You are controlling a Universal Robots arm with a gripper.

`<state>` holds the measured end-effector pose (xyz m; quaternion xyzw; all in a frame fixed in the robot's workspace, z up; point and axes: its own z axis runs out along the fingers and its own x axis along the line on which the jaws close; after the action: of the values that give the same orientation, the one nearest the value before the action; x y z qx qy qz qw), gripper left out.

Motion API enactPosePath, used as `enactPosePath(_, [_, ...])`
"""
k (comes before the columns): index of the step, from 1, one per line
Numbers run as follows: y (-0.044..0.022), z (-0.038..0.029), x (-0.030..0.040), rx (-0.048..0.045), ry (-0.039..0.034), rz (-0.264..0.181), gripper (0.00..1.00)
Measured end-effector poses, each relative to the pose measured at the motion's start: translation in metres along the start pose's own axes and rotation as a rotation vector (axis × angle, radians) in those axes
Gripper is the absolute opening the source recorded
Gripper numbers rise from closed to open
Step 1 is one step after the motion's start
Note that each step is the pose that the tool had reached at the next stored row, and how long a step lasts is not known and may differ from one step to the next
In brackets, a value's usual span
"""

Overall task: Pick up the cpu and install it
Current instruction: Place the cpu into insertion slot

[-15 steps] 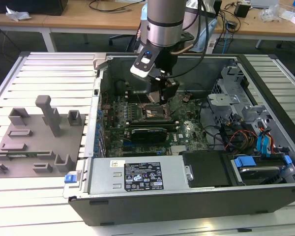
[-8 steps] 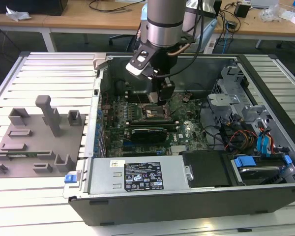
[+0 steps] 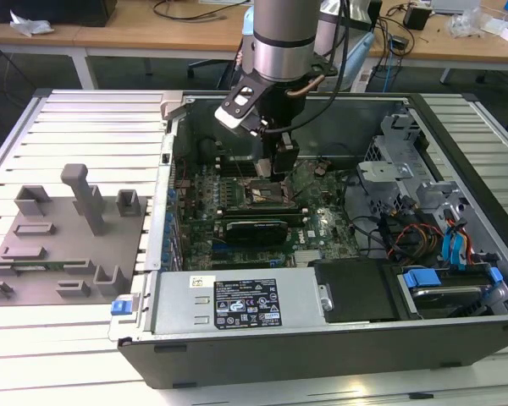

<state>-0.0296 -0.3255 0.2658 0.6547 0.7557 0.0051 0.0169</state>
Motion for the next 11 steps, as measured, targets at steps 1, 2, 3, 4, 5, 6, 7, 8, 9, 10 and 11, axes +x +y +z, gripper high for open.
enactPosePath(1, [0.0, 0.0003, 0.0, 0.0, 0.0, 0.006, 0.55])
enactPosePath(2, [0.0, 0.0004, 0.0, 0.0002, -0.0003, 0.012, 0.55])
enactPosePath(3, [0.0, 0.0004, 0.0, 0.0004, -0.0006, 0.018, 0.55])
enactPosePath(4, [0.0, 0.0005, 0.0, 0.0004, -0.0007, 0.021, 0.55])
enactPosePath(5, [0.0, 0.0005, 0.0, 0.0005, -0.0007, 0.021, 0.55])
enactPosePath(6, [0.0, 0.0005, 0.0, 0.0004, -0.0006, 0.021, 0.55])
enactPosePath(7, [0.0, 0.0005, 0.0, 0.0004, -0.0006, 0.021, 0.55])
enactPosePath(8, [0.0, 0.0005, 0.0, 0.0004, -0.0007, 0.021, 0.55])
enactPosePath(9, [0.0, 0.0005, 0.0, 0.0004, -0.0007, 0.021, 0.55])
enactPosePath(10, [0.0, 0.0005, 0.0, 0.0004, -0.0006, 0.021, 0.55])
enactPosePath(11, [0.0, 0.0005, 0.0, 0.0004, -0.0007, 0.021, 0.55])
